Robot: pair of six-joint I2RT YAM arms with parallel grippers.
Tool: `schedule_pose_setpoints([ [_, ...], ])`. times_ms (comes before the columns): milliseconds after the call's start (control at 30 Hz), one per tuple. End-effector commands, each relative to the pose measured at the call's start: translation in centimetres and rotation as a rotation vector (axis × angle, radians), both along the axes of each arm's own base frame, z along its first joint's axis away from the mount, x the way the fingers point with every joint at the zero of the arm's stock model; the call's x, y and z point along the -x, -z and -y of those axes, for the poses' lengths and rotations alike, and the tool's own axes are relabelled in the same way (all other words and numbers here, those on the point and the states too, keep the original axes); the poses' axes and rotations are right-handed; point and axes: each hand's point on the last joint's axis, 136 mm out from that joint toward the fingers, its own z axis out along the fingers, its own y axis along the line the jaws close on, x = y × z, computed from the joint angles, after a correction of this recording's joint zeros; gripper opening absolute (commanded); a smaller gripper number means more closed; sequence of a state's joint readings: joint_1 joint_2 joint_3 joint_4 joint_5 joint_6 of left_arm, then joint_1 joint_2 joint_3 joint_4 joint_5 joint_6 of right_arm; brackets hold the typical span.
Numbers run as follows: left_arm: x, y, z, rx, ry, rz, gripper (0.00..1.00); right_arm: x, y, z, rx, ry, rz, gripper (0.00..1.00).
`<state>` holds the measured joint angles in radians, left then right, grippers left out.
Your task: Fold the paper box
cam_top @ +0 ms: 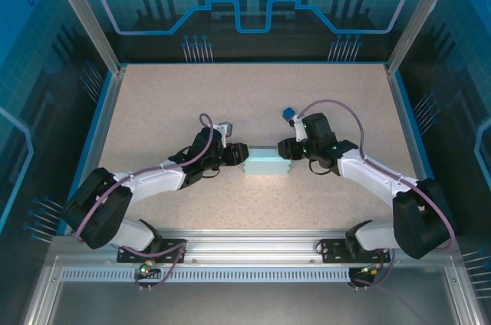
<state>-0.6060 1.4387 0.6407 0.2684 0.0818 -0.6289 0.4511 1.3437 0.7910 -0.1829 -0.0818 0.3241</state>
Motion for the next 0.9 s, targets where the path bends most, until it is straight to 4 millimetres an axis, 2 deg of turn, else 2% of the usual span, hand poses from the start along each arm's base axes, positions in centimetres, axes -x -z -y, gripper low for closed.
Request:
schedule_pose_setpoints([
  [0,7.1,9.7,-4.0,-0.297,0.056,-0.332,0.45,-0.3,-1.5,-0.6,-0.015,-0.058,-0.018,0.49],
  [67,6.7,9.3,-3.9,-0.296,0.053,-0.32,0.46,-0.9,-2.8,-1.0,-0.031,-0.068,-0.002,0.49],
  [133,6.5,9.0,-3.7,-0.296,0.052,-0.311,0.46,-0.8,-3.1,-0.9,-0.03,-0.072,-0.005,0.49],
  [300,6.2,8.2,-3.5,-0.317,0.05,-0.284,0.47,0.8,-3.1,0.5,-0.04,-0.058,-0.035,0.51],
  [467,5.9,7.8,-3.1,-0.314,0.058,-0.276,0.47,3.0,-1.5,1.7,-0.066,-0.043,-0.102,0.54],
  [667,5.8,7.4,-2.7,-0.315,0.066,-0.272,0.47,3.8,0.3,2.7,-0.084,-0.019,-0.151,0.53],
  [867,5.8,7.1,-2.5,-0.31,0.069,-0.27,0.49,4.6,2.2,2.5,-0.115,-0.018,-0.211,0.47],
])
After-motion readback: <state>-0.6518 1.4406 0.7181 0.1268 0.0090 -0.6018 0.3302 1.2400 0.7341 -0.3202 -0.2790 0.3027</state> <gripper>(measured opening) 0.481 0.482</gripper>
